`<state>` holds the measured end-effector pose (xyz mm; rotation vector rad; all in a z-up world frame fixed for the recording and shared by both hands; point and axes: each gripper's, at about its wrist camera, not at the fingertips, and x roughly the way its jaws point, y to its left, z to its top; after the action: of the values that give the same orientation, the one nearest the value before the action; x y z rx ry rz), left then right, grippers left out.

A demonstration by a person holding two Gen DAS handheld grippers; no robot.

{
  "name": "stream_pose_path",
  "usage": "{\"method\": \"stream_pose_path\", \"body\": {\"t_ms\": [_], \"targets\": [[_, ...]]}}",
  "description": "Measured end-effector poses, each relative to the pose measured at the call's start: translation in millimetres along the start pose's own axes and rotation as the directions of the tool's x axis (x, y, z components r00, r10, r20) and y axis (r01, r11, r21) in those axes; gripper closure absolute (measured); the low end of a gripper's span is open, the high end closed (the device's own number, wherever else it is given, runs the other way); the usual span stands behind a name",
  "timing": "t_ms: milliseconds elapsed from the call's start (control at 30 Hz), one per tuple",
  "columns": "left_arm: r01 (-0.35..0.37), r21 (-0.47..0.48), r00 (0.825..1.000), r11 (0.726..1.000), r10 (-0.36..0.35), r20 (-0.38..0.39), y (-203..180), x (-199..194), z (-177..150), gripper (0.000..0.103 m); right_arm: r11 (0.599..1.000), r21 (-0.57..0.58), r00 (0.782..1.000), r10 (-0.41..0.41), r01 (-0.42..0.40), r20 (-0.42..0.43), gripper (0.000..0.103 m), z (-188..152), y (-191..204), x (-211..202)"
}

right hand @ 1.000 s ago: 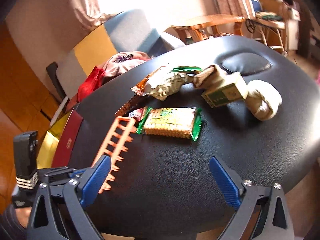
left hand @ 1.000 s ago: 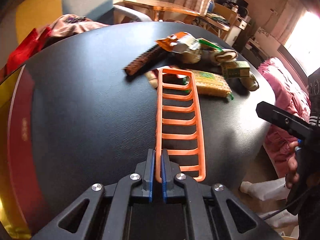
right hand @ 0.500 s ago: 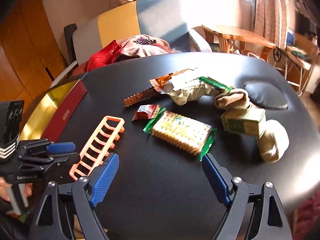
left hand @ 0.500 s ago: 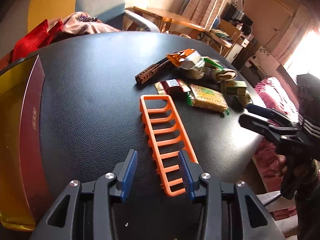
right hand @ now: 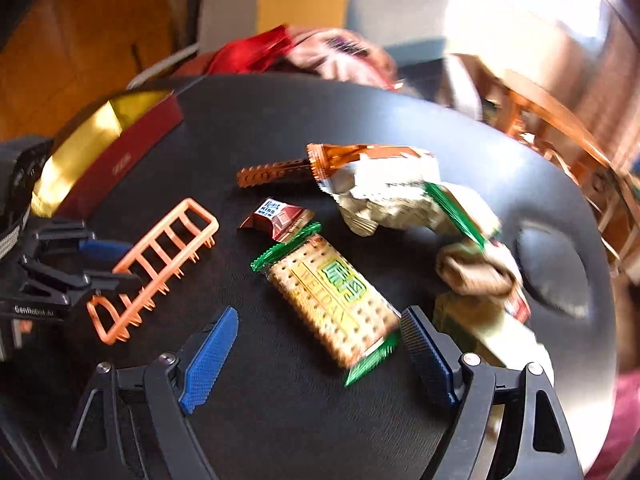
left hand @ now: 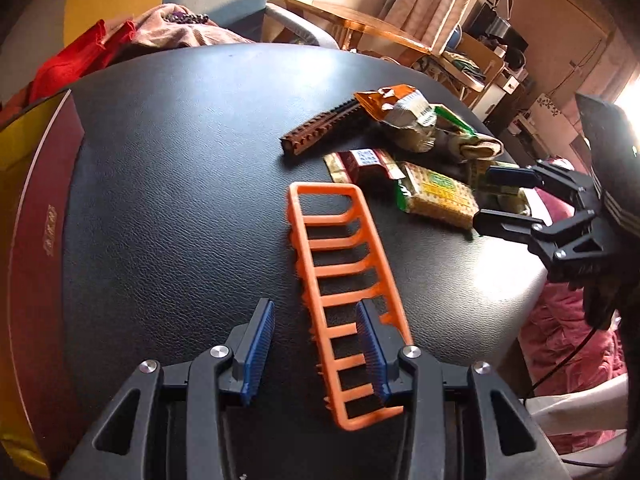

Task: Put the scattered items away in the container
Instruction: 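Lift the orange rack with the left tool while the right tool approaches the cracker pack, then carry the orange rack toward the gold tray while the right tool grasps the WEIDAN cracker pack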

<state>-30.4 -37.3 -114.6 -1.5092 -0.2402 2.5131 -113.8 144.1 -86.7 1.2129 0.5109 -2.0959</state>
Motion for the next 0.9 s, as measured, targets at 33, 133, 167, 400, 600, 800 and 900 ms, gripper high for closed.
{"method": "stream_pose_path", "body": {"t_ms": [33, 133, 167, 400, 600, 800, 900], "targets": [[-0.014, 0.016, 1.0, 1.0, 0.014, 0.003, -2, 0, 0, 0.06, 1.0, -0.021, 1.0, 0.005, -0.006, -0.017, 0.022, 4, -2, 4], [-0.029, 0.038, 1.0, 0.999, 0.029, 0.0, -6, 4, 2, 0.06, 0.997, -0.07, 0.998, 0.015, -0.019, -0.066, 0.023, 14, -10, 16], [-0.028, 0.04, 1.0, 0.999, 0.028, 0.001, -6, 5, 2, 0.06, 0.996, -0.079, 0.996, 0.027, -0.034, -0.082, 0.023, 16, -12, 19], [0.01, 0.021, 1.0, 1.0, -0.01, -0.004, -6, 7, 4, 0.047, 0.984, -0.15, 0.981, 0.067, -0.095, -0.18, 0.029, 21, -16, 41], [-0.011, 0.036, 1.0, 0.999, 0.011, 0.004, -10, 8, 2, 0.047, 0.991, -0.099, 0.978, 0.065, -0.086, -0.198, 0.037, 16, -25, 39], [-0.014, 0.018, 1.0, 1.0, 0.014, 0.008, -8, 6, -1, 0.047, 0.998, -0.062, 0.984, 0.007, -0.018, -0.179, 0.048, 5, -13, 18], [0.006, 0.005, 1.0, 1.0, -0.007, 0.007, -5, 5, -2, 0.047, 0.999, -0.004, 0.985, -0.053, 0.053, -0.164, 0.048, -3, -1, 6]]}}
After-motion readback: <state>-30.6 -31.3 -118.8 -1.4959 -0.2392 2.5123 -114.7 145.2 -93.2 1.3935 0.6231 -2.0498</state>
